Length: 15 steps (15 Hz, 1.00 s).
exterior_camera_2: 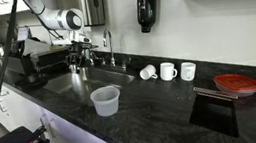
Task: Put the silver flask in the sink
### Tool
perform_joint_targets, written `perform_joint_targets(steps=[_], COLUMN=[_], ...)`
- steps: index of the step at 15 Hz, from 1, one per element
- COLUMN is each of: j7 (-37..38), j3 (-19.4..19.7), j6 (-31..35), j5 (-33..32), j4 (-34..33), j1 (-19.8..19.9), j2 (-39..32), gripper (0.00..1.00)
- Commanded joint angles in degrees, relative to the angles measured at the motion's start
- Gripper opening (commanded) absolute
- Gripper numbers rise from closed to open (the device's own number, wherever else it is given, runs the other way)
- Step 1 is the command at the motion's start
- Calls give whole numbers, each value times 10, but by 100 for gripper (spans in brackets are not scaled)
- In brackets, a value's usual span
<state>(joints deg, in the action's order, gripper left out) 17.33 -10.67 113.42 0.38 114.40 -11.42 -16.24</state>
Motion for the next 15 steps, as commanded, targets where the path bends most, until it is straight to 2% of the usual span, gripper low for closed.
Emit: perform_joint_targets(steps=[1, 9, 11, 13, 14, 15], j7=[4, -1, -1, -2, -2, -2], j3=[14, 25, 26, 28, 29, 30], j6=[-13, -16, -17, -15, -15, -17], j5=[-11, -38, -38, -38, -37, -34], j4=[-25, -30, -31, -32, -32, -31], j1=[-9, -9, -8, -7, -6, -5], j2=[-10, -20, -22, -23, -23, -22], gripper=[23, 23, 47, 44, 52, 73])
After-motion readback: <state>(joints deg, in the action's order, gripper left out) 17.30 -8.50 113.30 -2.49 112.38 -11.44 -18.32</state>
